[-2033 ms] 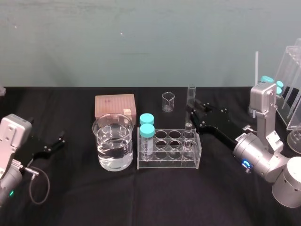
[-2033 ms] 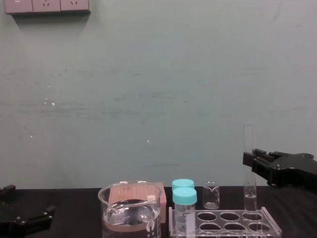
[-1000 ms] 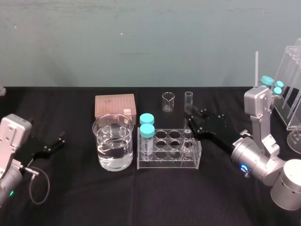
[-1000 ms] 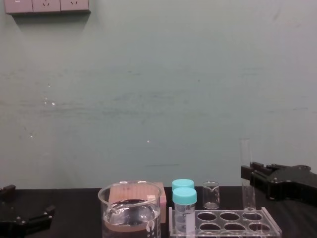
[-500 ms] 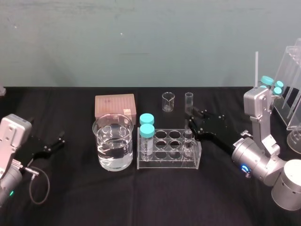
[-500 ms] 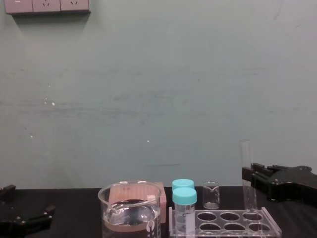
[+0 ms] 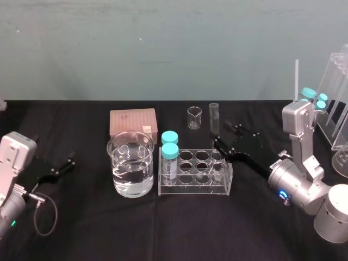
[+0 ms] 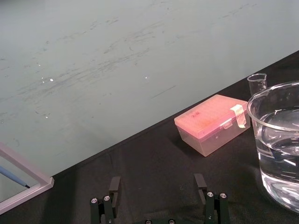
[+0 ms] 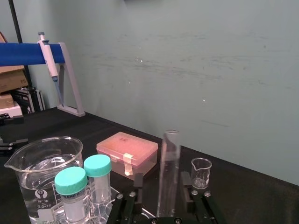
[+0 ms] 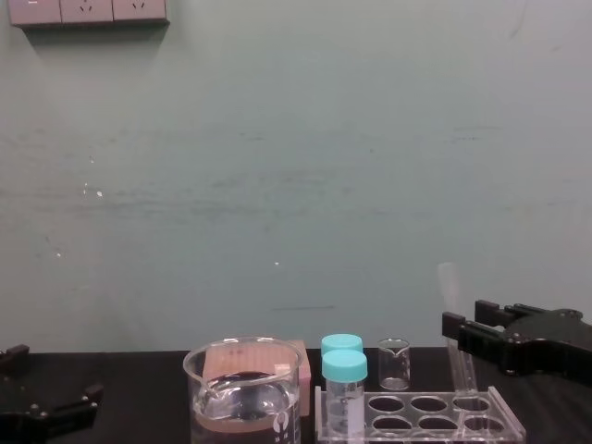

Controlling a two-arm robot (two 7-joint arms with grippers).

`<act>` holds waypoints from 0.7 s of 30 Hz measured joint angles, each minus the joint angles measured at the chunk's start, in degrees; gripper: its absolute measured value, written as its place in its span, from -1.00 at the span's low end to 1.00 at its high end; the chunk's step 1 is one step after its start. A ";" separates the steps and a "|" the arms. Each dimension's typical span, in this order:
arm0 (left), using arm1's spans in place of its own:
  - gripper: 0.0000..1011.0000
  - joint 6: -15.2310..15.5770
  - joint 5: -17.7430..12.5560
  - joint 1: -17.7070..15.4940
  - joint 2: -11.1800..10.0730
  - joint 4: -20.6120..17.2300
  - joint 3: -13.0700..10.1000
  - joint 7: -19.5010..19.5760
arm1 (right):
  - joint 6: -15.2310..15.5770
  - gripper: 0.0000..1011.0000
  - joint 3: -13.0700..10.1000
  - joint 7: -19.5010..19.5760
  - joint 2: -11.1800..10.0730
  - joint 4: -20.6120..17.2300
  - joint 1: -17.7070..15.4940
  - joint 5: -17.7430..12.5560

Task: Hold the test tube with one hand and immerse one end into the beaker, then return it to the test tube rack.

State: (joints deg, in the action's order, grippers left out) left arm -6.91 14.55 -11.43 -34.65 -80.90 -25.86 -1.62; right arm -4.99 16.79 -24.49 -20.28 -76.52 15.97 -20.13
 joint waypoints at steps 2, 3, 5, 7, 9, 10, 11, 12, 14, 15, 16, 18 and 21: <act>0.98 0.00 0.00 0.00 0.00 0.00 0.00 0.00 | 0.00 0.12 -0.01 0.00 0.00 0.00 0.00 -0.01; 0.98 0.00 0.00 -0.01 0.00 0.00 0.00 0.00 | 0.00 0.12 -0.02 0.00 0.00 0.00 0.00 -0.02; 0.98 0.00 0.00 0.00 0.00 0.00 0.00 0.00 | 0.00 0.24 -0.02 0.00 0.00 0.00 0.00 -0.03; 0.98 0.00 0.00 0.00 0.00 0.00 0.00 0.00 | 0.00 0.39 -0.02 0.00 0.00 0.00 0.00 -0.03; 0.98 0.00 0.00 0.00 0.00 0.00 0.00 0.00 | -0.33 0.55 -0.37 0.01 0.02 -0.45 -0.22 -0.28; 0.98 0.00 0.00 0.00 0.00 0.00 0.00 0.00 | -0.57 0.56 -0.63 0.07 0.02 -0.86 -0.36 -0.47; 0.98 0.00 0.00 -0.01 0.00 0.00 0.00 0.00 | -0.84 0.61 -0.96 0.16 0.01 -1.38 -0.55 -0.65; 0.98 0.00 0.00 -0.01 0.00 0.00 0.00 0.00 | -1.31 0.65 -1.60 0.62 -0.04 -2.48 -1.03 -0.95; 0.98 0.00 0.00 0.00 0.00 0.00 0.00 0.00 | -1.65 0.79 -2.24 1.09 -0.12 -3.62 -1.48 -1.10; 0.98 0.00 0.00 -0.01 0.00 0.00 0.00 0.00 | -1.85 0.85 -2.61 1.42 -0.16 -4.19 -1.73 -1.20; 0.98 0.00 0.00 0.00 0.00 0.00 0.00 0.00 | -2.06 0.85 -3.07 1.79 -0.22 -4.97 -2.09 -1.31; 0.98 0.00 0.00 0.00 0.00 0.00 0.00 0.00 | -2.85 0.97 -4.80 3.22 -0.43 -7.28 -3.28 -1.59; 0.98 0.00 0.00 0.00 0.00 0.00 0.00 0.00 | -3.85 0.98 -8.24 6.67 -0.85 -10.51 -5.85 -1.15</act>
State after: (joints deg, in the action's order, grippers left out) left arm -6.91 14.55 -11.43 -34.65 -80.90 -25.86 -1.62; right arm -8.85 8.56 -17.81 -21.14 -87.03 10.12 -21.28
